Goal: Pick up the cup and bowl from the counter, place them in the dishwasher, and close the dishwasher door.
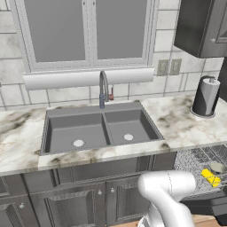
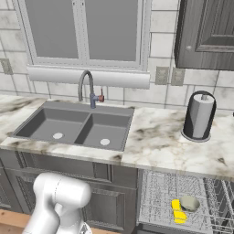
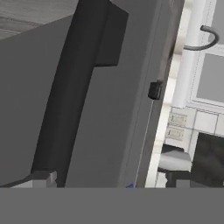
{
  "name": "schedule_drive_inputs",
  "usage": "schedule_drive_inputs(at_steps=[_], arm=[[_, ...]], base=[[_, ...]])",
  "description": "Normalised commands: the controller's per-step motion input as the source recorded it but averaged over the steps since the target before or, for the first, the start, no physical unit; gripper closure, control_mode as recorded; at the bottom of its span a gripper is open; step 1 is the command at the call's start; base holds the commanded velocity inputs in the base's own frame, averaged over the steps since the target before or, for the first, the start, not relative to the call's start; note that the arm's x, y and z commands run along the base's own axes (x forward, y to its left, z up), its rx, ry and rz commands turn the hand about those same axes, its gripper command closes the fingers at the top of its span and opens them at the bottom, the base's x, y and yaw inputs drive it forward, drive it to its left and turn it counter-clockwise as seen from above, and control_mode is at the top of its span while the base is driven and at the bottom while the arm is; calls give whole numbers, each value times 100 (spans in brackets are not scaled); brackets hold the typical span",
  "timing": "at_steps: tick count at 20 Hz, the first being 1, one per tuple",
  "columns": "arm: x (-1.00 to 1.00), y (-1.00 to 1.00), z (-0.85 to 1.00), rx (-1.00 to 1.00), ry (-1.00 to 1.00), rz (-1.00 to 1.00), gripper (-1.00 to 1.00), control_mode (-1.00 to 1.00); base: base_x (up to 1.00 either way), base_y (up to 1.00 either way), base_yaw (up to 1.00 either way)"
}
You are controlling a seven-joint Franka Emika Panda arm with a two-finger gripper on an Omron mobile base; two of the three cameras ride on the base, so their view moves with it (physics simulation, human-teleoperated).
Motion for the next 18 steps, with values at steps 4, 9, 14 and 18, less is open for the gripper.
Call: schedule_drive_inputs(at_steps=[4, 9, 14, 18], arm=[[-10, -16, -89, -32, -13, 4, -100, -100], [-9, -17, -89, -34, -15, 4, -100, -100], [-12, -18, -94, -35, -16, 5, -100, -100], [-1, -18, -100, -38, -16, 4, -100, -100]], base=[[0, 0, 0], [0, 0, 0], [0, 0, 0], [0, 0, 0]])
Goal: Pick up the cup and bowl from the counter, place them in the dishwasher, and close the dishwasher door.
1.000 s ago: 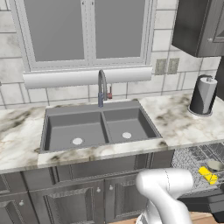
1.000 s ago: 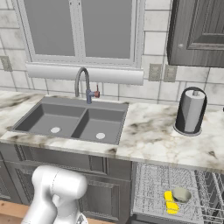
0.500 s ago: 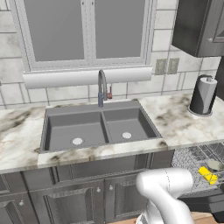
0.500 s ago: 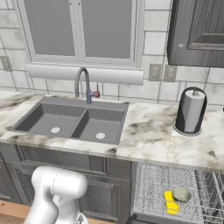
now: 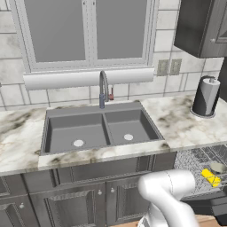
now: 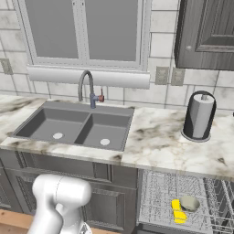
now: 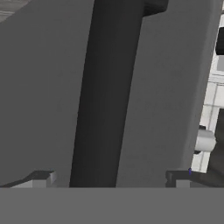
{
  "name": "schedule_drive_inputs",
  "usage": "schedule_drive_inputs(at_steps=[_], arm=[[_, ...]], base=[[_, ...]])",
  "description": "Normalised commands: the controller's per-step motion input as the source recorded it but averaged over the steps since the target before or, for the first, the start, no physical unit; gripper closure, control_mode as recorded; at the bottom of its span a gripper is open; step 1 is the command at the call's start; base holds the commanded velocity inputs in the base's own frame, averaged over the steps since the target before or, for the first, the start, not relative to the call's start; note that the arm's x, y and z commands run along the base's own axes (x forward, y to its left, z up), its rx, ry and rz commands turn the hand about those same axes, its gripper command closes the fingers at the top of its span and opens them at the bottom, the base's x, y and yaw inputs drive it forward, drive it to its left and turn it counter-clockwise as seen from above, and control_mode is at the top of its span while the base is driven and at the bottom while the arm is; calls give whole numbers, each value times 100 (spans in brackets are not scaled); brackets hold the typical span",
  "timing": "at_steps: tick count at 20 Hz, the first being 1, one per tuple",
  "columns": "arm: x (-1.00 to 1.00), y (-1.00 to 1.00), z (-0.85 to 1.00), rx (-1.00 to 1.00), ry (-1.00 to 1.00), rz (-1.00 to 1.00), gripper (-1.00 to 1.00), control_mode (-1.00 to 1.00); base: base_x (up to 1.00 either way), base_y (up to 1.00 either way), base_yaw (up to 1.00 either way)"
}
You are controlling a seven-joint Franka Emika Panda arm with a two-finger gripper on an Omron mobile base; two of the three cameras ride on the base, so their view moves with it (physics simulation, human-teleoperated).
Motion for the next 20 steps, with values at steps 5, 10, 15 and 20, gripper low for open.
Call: schedule_drive_inputs(at_steps=[5, 10, 15, 20], arm=[[0, -20, -95, -43, -17, 4, -100, -100], [1, -20, -85, -43, -17, 4, -100, -100], [12, -13, -70, -42, -16, 3, -100, -100], [54, 0, -38, -43, -16, 5, -100, -100]], base=[[0, 0, 0], [0, 0, 0], [0, 0, 0], [0, 0, 0]])
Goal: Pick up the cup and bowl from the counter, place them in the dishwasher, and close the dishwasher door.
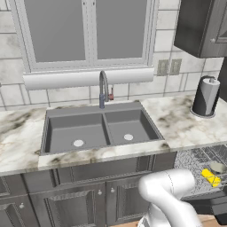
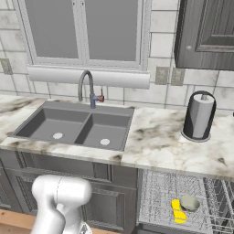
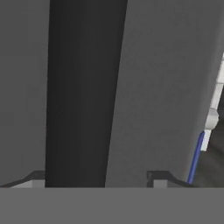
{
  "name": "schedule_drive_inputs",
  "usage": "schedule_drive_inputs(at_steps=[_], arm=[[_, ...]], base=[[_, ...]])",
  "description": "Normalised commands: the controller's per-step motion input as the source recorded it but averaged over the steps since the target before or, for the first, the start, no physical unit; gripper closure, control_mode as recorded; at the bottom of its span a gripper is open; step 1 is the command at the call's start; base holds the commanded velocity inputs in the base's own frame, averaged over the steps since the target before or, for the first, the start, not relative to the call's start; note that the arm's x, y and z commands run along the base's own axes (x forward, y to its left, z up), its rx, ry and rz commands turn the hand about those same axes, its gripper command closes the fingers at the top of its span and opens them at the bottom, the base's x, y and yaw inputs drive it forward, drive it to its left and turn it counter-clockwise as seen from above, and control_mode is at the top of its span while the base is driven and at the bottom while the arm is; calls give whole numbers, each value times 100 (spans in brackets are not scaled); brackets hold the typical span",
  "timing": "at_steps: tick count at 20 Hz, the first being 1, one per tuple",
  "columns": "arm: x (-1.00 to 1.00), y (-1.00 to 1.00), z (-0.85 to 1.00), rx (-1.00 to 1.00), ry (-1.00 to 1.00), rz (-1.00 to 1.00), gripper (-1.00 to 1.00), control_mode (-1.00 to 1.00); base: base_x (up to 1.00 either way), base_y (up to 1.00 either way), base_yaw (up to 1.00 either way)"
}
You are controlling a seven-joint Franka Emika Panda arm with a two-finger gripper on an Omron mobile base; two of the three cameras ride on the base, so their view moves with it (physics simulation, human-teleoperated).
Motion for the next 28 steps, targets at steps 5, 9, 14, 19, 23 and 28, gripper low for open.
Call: schedule_drive_inputs(at_steps=[5, 9, 14, 19, 23, 28], arm=[[94, 0, -19, -37, -10, 4, -100, -100], [100, 0, -17, -38, -7, 3, -100, -100], [95, 0, -24, -37, -6, 1, -100, -100], [92, 0, -31, -36, -4, 0, -100, -100], [95, 0, -31, -37, -3, 0, -100, -100], [95, 0, -41, -37, -1, 0, -100, -100]], base=[[0, 0, 0], [0, 0, 0], [0, 0, 0], [0, 0, 0], [0, 0, 0], [0, 0, 0]])
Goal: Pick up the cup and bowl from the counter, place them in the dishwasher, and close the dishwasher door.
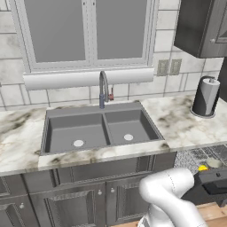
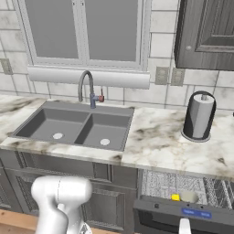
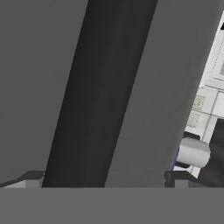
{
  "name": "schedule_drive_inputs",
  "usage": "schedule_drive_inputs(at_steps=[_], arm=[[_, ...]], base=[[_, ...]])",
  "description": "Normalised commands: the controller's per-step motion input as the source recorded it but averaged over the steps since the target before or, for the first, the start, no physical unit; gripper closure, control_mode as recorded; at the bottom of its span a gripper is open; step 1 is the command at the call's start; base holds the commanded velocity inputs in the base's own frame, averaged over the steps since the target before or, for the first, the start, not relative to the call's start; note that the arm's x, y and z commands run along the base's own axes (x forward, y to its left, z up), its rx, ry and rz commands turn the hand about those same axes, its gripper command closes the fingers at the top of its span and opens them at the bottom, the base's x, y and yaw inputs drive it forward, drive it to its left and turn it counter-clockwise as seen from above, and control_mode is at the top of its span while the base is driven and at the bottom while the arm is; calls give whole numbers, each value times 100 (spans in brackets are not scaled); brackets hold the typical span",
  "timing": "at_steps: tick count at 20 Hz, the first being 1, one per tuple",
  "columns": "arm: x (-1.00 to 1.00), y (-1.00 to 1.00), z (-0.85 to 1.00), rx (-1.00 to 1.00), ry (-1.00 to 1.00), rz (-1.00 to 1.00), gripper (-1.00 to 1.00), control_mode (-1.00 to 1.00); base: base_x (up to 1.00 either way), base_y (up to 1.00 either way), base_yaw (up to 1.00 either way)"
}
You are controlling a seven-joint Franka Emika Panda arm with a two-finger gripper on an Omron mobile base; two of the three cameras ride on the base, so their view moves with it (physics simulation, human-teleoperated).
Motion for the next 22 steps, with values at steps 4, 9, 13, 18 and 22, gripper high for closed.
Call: schedule_drive_inputs(at_steps=[4, 9, 13, 18, 22], arm=[[75, 0, -69, -34, -1, 0, -100, -100], [49, 0, -83, -34, -2, 0, -100, -100], [41, 0, -84, -31, -1, 0, -100, -100], [43, 0, -84, -33, -3, 0, -100, -100], [42, 0, -86, -31, -4, 0, -100, -100]], base=[[0, 0, 0], [0, 0, 0], [0, 0, 0], [0, 0, 0], [0, 0, 0]])
